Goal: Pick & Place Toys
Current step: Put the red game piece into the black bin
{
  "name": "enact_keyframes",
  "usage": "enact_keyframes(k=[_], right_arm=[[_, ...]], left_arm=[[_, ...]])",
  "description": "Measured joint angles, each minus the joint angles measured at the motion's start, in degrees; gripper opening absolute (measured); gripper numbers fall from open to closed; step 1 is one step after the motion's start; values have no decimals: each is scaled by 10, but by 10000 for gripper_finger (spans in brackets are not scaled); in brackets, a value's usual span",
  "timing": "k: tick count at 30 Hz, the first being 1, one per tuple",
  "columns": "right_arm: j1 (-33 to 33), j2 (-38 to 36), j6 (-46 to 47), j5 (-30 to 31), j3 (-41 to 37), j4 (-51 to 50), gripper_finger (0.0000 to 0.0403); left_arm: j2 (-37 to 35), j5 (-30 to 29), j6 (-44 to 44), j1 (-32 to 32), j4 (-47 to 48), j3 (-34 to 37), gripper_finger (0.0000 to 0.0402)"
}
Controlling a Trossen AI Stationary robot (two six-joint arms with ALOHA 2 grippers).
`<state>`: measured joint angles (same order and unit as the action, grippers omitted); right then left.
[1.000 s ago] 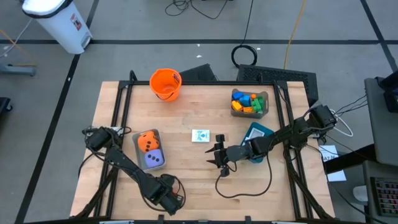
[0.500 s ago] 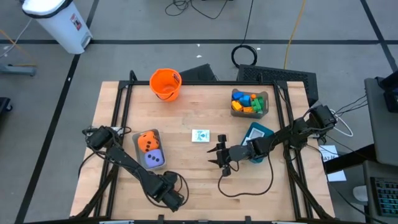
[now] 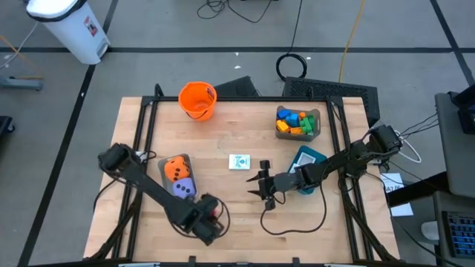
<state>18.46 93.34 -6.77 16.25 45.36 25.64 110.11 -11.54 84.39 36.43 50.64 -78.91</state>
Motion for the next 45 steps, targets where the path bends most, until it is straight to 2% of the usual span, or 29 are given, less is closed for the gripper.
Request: enact_keyframes(k=[6, 10, 13, 15, 19, 22, 26, 32, 36, 41, 45], right_arm=[[0, -4, -2, -6, 0, 45, 171], [-5, -5, -25, -68, -1, 118, 171], [-21, -5, -24, -115, -1, 211, 171], [-36, -11, -2, -144, -1, 252, 171], [-80, -24, 60, -220, -1, 308, 171], [-113, -31, 96, -284, -1, 314, 175], [-136, -31, 117, -342, -1, 325, 196], [-132, -31, 106, -357, -1, 353, 238], [-132, -32, 104, -357, -1, 364, 258], [-132, -31, 99, -356, -1, 365, 267], [-131, -31, 85, -358, -1, 382, 262]], left_arm=[[-94, -198, -115, -13, -3, 0, 153], [-160, -361, -276, -17, -46, 0, 147], [-193, -425, -397, -29, -115, 0, 150], [-204, -424, -486, -40, -171, 0, 159], [-202, -375, -618, -59, -269, 0, 167], [-202, -339, -663, -77, -301, 0, 157], [-202, -321, -696, -100, -322, 0, 148], [-196, -258, -717, -134, -358, 0, 163], [-186, -226, -740, -151, -404, 0, 157], [-175, -196, -753, -169, -435, 0, 148], [-168, -181, -753, -175, -448, 0, 160]])
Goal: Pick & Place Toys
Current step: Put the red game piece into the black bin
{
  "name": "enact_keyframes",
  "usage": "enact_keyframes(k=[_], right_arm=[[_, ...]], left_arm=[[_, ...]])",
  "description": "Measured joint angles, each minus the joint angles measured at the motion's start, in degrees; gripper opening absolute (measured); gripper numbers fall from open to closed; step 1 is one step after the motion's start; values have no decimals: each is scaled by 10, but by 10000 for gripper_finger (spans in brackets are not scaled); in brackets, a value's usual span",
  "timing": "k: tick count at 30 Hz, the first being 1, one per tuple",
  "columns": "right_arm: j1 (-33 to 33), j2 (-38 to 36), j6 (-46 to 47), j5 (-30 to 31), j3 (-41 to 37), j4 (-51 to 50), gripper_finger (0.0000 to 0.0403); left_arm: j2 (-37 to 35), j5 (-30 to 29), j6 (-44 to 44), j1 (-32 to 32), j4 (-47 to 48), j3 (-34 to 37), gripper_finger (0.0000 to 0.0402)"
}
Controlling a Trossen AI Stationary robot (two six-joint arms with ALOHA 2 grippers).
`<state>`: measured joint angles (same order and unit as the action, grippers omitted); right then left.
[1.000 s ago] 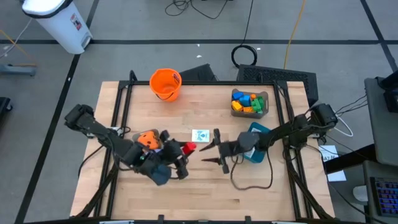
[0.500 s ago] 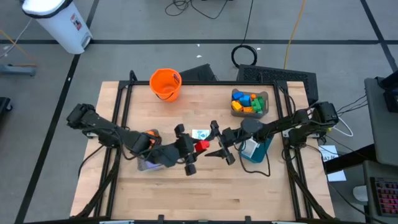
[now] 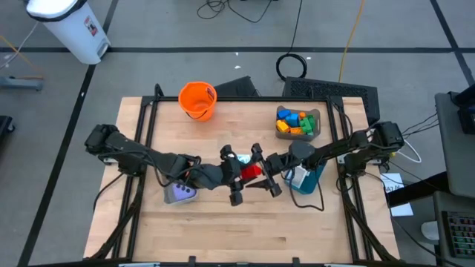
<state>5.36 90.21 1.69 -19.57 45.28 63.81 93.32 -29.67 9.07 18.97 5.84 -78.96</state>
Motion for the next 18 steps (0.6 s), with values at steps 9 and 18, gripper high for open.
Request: enact_keyframes(k=[9, 18], right_arm=[[0, 1, -1, 0, -1, 7, 205], [-1, 1, -9, 2, -1, 4, 133]], left_arm=[[7, 4, -4, 0, -8, 0, 148], [7, 4, -6, 0, -5, 0, 192]])
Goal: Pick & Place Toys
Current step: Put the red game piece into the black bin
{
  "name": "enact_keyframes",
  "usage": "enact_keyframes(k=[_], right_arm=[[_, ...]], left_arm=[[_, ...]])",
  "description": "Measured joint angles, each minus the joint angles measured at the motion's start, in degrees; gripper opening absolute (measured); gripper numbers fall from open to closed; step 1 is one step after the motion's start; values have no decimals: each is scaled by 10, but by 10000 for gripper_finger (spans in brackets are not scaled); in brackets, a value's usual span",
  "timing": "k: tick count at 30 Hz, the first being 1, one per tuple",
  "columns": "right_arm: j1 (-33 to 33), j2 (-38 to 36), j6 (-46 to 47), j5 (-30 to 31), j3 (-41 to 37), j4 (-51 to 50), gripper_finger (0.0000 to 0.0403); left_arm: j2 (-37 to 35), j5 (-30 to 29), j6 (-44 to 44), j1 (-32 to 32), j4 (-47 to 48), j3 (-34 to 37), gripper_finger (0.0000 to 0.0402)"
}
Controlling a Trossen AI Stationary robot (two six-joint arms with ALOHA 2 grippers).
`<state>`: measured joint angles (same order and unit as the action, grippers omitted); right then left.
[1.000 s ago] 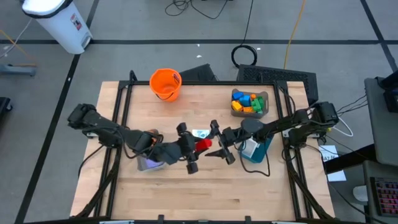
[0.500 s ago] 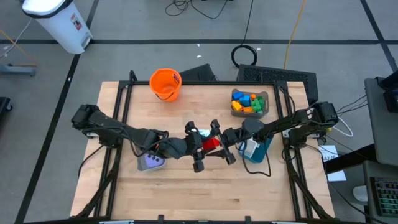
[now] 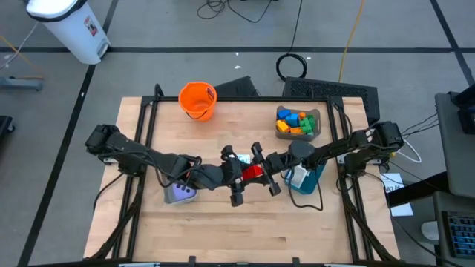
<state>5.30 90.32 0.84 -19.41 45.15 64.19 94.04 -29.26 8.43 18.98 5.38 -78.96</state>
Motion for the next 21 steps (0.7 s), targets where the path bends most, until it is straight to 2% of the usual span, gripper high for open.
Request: enact_keyframes(k=[6, 16, 21], right_arm=[[-1, 0, 0, 1, 0, -7, 133], [-2, -3, -11, 32, 1, -19, 133], [-8, -29, -14, 44, 0, -67, 133]], left_arm=[[0, 10, -7, -5, 3, 0, 211], [-20, 5, -49, -6, 13, 1, 213], [-40, 2, -51, 1, 25, 1, 214]])
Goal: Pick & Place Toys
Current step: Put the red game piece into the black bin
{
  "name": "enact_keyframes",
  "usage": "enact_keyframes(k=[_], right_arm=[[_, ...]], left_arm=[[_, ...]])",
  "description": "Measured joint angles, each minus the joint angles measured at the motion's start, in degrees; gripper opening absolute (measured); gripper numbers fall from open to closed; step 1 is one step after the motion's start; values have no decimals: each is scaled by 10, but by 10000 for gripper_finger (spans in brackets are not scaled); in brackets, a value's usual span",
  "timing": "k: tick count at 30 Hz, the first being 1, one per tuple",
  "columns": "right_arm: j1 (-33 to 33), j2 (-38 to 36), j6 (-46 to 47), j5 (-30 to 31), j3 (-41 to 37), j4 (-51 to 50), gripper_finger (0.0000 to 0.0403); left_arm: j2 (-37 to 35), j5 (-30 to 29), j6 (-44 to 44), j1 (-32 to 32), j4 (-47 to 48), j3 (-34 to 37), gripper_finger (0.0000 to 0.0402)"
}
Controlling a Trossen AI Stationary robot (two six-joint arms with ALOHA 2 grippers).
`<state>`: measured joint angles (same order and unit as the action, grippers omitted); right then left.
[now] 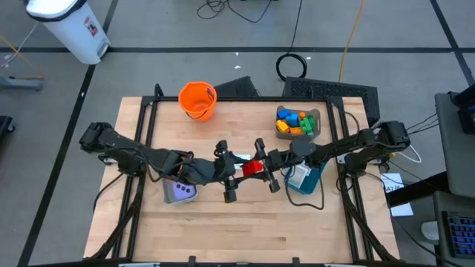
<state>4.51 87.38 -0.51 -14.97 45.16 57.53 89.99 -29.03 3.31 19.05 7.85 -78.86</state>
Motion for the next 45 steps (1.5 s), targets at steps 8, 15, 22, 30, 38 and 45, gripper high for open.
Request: enact_keyframes(k=[8, 15, 22, 30, 38, 45], right_arm=[[5, -113, -48, 131, -9, -243, 133], [3, -252, -64, 325, -11, -523, 133], [-119, -346, -32, 347, -7, -703, 133], [-322, -338, -24, 241, -7, -830, 133], [-407, -280, -41, 191, -14, -852, 133], [-409, -246, -49, 188, -36, -843, 139]], left_arm=[[-49, -30, 27, 34, 82, -1, 214], [-64, -72, 126, 63, 212, -1, 214], [-29, -75, 198, 68, 258, -1, 214], [30, -70, 196, 48, 250, 0, 214], [64, -59, 195, 22, 249, 0, 214], [64, -24, 197, 8, 249, 0, 214]])
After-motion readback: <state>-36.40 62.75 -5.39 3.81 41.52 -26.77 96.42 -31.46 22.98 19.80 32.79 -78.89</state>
